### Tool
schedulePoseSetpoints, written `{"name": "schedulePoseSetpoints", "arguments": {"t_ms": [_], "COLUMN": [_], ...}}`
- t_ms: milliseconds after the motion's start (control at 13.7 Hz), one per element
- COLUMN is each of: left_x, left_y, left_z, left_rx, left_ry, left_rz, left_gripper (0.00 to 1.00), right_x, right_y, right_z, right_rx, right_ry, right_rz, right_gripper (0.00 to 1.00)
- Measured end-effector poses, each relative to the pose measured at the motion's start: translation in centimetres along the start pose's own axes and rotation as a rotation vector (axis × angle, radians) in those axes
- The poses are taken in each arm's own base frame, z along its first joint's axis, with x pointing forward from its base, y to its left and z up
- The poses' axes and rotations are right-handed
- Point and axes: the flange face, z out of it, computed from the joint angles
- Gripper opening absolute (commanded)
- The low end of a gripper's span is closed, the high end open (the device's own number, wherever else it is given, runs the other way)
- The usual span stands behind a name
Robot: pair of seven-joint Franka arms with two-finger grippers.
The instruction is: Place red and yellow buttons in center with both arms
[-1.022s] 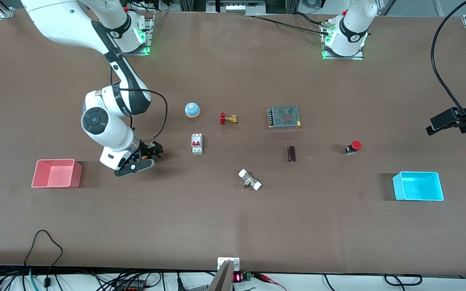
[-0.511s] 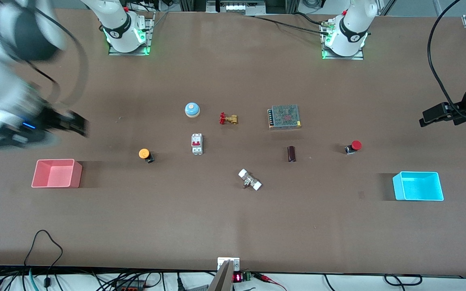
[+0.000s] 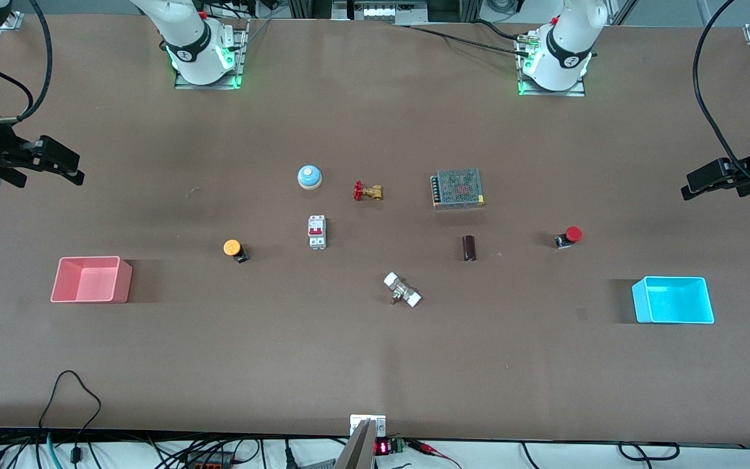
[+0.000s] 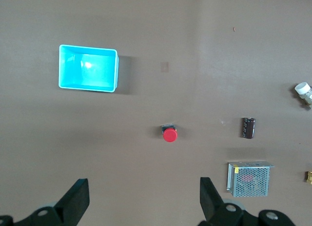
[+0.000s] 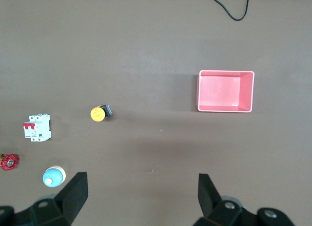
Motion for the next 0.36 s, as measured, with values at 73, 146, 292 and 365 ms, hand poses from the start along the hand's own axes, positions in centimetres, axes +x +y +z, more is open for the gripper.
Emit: {"name": "schedulePoseSetpoints", "arguments": {"t_ms": [73,146,292,365], "left_x": [0.01,-0.02,-0.11,-0.14], "left_y": [0.25,0.60,1.10,1.14], "left_z": [-0.03,-0.09,-0.19,-0.24], "left_rx": [0.000,-0.001,-0.002,-0.002], "left_ry": [0.003,0.005,0.007,0.007], "left_rz": [0.005,0.011,0.019,0.020], "left_gripper": [1.00,1.00,1.00,1.00], "right_x": [-0.02,-0.05,-0.14,-0.23], "right_y": [0.49,0.91,1.17,1.04], "right_z": [-0.09,-0.23,-0.43,-0.45], "right_rx": [-0.001,-0.002,-0.003,-0.003], "right_ry": [0.000,0.000,-0.005,-0.011], "right_rz": [0.008,0.016,0.021,0.020], "right_gripper": [1.00,1.00,1.00,1.00]}}
